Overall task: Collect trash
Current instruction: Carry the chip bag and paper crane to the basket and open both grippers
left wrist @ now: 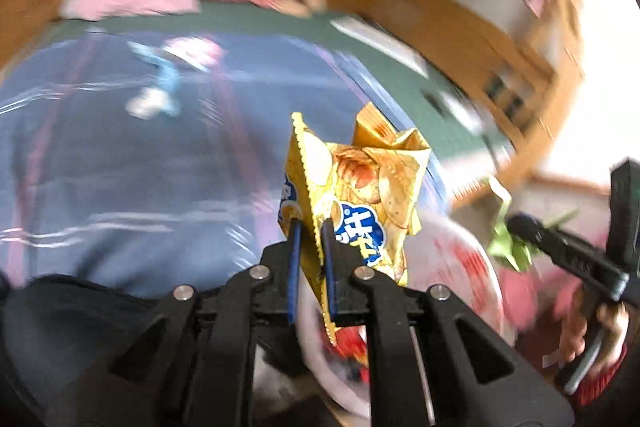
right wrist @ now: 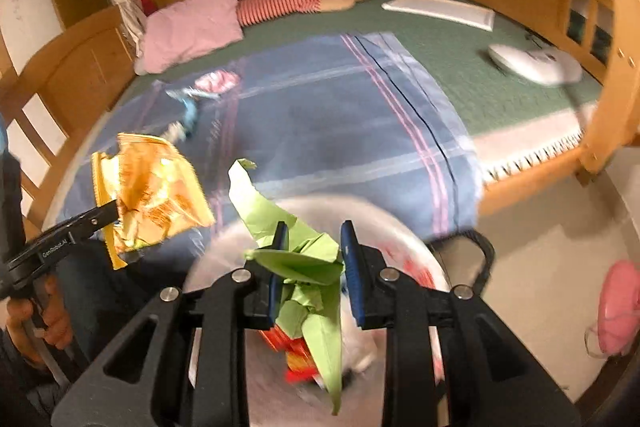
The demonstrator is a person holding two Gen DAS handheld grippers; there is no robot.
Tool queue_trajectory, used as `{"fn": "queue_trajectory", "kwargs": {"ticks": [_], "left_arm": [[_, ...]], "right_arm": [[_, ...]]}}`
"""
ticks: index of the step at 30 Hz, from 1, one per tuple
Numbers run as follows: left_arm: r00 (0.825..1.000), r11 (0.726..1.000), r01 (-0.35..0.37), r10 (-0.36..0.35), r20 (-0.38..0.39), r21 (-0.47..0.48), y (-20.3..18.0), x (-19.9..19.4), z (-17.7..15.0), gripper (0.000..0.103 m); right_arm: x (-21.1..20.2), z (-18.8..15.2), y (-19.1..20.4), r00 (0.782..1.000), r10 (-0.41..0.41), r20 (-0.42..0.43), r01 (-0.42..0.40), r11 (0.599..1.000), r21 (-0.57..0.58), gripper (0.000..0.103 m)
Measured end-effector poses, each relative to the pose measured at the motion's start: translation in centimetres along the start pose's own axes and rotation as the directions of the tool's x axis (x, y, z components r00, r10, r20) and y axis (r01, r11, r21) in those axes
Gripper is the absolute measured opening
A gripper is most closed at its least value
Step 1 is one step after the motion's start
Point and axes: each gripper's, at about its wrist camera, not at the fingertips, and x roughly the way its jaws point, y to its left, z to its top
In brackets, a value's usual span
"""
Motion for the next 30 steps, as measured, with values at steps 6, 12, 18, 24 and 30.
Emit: {"fn": "queue_trajectory", "kwargs": {"ticks": [6,12,18,24,30], "left_arm": [[0.988,0.991,0.094,-0.082,-0.129,0.093,-2.8,2.5,-1.4,0.012],[0.978,0.977,0.115,-0.080,-0.191,0.181,-4.4,3.8,-2.8,0.013],[0.979,0.957,0.107,-0.054,-0.197,0.269,-6.2,3.7,-3.6,0.023],[0.986,0.956,0.075,-0.029,-0.163,0.282,-6.3,3.0,-3.5,0.041],[0.993,0.966,0.014,0.017,-0.116,0.259,-5.4,2.4,-3.0,0.052]], "right_arm": [[2.2,-3.3,-2.8,0.996,0.033,-0.078,-0.024,0.993,0.112,0.027],[3.6,-4.1,-1.9,0.990,-0.008,-0.141,0.021,0.996,0.084,0.027],[3.0,-3.9,-2.3,0.994,0.020,-0.108,-0.006,0.992,0.126,0.042],[1.8,-3.0,-2.5,0.999,0.002,-0.047,0.005,0.990,0.143,0.043],[1.5,-2.6,-2.5,1.000,-0.011,-0.013,0.013,0.990,0.143,0.043]]}}
